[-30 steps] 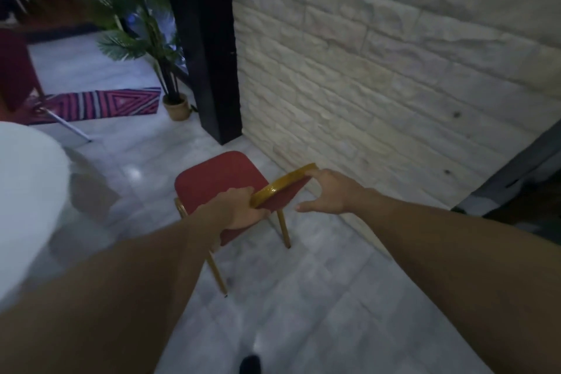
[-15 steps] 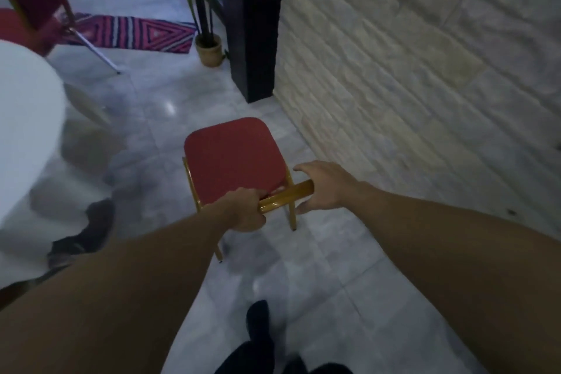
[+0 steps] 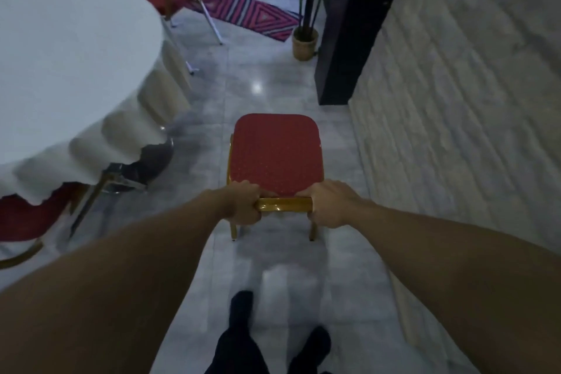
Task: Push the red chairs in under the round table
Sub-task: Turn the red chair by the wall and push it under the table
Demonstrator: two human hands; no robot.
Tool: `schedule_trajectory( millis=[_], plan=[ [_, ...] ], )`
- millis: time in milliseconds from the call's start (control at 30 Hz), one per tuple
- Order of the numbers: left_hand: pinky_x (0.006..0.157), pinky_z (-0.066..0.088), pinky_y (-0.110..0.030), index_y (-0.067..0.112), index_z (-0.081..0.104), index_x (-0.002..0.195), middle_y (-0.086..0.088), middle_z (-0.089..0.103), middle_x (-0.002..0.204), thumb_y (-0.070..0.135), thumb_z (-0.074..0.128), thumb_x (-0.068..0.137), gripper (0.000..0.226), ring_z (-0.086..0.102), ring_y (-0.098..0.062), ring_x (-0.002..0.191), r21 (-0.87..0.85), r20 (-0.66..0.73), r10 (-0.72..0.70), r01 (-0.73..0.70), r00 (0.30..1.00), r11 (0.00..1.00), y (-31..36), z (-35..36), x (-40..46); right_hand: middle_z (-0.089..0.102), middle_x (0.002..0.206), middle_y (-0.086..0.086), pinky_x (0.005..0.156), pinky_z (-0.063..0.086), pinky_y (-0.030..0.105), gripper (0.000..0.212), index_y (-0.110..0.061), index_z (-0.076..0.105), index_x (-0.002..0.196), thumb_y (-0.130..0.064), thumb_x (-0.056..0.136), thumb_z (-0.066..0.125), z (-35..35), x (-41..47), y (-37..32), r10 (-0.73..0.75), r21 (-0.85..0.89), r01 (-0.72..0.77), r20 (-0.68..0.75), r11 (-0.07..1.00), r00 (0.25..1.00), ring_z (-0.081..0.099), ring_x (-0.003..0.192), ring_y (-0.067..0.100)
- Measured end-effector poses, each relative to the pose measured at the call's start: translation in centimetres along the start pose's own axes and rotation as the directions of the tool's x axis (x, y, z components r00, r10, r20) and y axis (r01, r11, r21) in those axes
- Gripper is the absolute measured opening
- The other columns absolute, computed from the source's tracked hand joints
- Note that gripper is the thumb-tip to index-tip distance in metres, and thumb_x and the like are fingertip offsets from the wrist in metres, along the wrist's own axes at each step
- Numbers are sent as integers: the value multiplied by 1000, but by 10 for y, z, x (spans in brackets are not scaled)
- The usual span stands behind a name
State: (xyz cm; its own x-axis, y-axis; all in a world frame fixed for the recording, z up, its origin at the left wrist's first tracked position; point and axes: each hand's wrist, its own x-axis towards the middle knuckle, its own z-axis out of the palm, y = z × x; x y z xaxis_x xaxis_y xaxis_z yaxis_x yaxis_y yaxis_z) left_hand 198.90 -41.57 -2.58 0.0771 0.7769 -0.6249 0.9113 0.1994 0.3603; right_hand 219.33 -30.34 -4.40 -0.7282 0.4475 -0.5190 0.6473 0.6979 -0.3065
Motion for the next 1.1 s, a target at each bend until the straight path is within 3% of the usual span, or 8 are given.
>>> schedule_trajectory(
  millis=[133, 367, 500, 600, 733, 933, 1100],
  plan=[
    [92, 52, -38, 42, 55, 142, -2, 71, 105, 17, 55, 86, 62, 66, -28, 103, -58, -43, -53, 50, 998, 997, 15, 3, 6, 71, 99, 0, 75, 46, 34, 34, -42, 72, 107, -19, 84, 60, -9, 9, 20, -62, -33, 62, 16, 998, 998, 65, 93, 28],
    [94, 55, -44, 44, 57, 138, 0, 63, 93, 26, 51, 78, 63, 68, -33, 101, -186, -93, -131, 112, 987, 976, 16, -5, 31, 67, 83, -7, 69, 55, 35, 31, -45, 65, 86, -15, 84, 60, -46, 48, 44, -150, -124, 162, 99, 979, 984, 64, 78, 21],
    [98, 54, -46, 41, 52, 146, 2, 62, 95, 17, 54, 86, 65, 68, -31, 103, -237, -148, -164, 126, 975, 963, 13, -22, 51, 67, 86, -9, 74, 60, 41, 38, -47, 70, 109, -19, 85, 60, -68, 82, 57, -184, -157, 201, 116, 967, 976, 65, 79, 19],
    [97, 56, -47, 39, 53, 145, -6, 69, 102, 19, 54, 85, 63, 69, -33, 102, -273, -154, -191, 144, 970, 951, 11, -31, 62, 65, 92, -8, 66, 49, 30, 55, -53, 65, 128, -17, 87, 57, -83, 101, 65, -208, -173, 231, 144, 957, 967, 61, 81, 17],
    [96, 57, -47, 39, 52, 146, -5, 66, 98, 21, 54, 83, 66, 69, -34, 100, -311, -176, -231, 169, 957, 935, 6, -41, 76, 60, 87, -11, 59, 38, 24, 64, -59, 59, 136, -14, 90, 57, -104, 121, 71, -243, -186, 276, 181, 943, 953, 57, 74, 13],
    [95, 55, -44, 35, 48, 151, 2, 62, 86, 12, 55, 88, 67, 67, -25, 91, -368, -176, -274, 196, 945, 909, 4, -62, 96, 66, 89, -6, 61, 46, 28, 64, -60, 61, 131, -12, 89, 58, -129, 157, 80, -289, -215, 337, 224, 917, 931, 65, 79, 19],
    [92, 56, -42, 35, 48, 151, -1, 64, 90, 14, 57, 88, 67, 67, -25, 93, -442, -180, -367, 258, 913, 859, 10, -84, 119, 67, 90, -4, 62, 48, 30, 61, -74, 59, 99, -14, 87, 59, -155, 198, 98, -353, -239, 413, 254, 879, 900, 66, 79, 21]
  ],
)
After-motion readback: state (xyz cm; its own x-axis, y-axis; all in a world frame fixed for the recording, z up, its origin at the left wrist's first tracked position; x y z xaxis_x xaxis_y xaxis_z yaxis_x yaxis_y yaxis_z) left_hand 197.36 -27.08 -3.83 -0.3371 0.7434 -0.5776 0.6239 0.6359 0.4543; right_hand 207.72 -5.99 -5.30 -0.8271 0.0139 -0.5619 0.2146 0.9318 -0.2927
